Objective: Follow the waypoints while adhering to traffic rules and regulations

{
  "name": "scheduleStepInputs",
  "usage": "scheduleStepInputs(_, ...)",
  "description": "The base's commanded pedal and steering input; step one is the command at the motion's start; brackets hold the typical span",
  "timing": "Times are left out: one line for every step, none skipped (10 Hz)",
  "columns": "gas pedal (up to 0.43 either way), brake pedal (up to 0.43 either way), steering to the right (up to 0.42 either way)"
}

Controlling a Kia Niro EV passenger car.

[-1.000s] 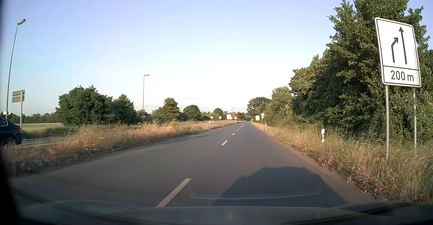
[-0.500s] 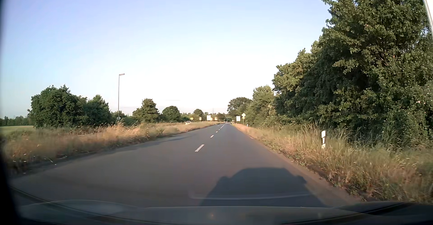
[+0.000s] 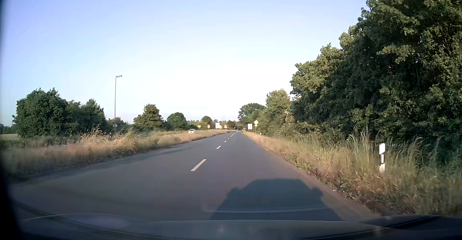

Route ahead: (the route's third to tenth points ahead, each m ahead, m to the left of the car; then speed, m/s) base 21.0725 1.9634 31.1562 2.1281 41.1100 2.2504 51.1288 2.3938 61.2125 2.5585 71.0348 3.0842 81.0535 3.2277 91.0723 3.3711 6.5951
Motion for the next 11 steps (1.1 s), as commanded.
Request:
scheduleStepInputs(0.24, 0.012, 0.005)
scheduleStepInputs(0.24, 0.012, 0.005)
scheduleStepInputs(0.24, 0.012, 0.001)
scheduleStepInputs(0.24, 0.012, -0.003)
scheduleStepInputs(0.24, 0.012, -0.006)
scheduleStepInputs(0.24, 0.012, -0.008)
scheduleStepInputs(0.24, 0.012, -0.008)
scheduleStepInputs(0.24, 0.012, -0.008)
scheduleStepInputs(0.24, 0.012, -0.008)
scheduleStepInputs(0.24, 0.012, -0.008)
scheduleStepInputs(0.24, 0.012, -0.008)
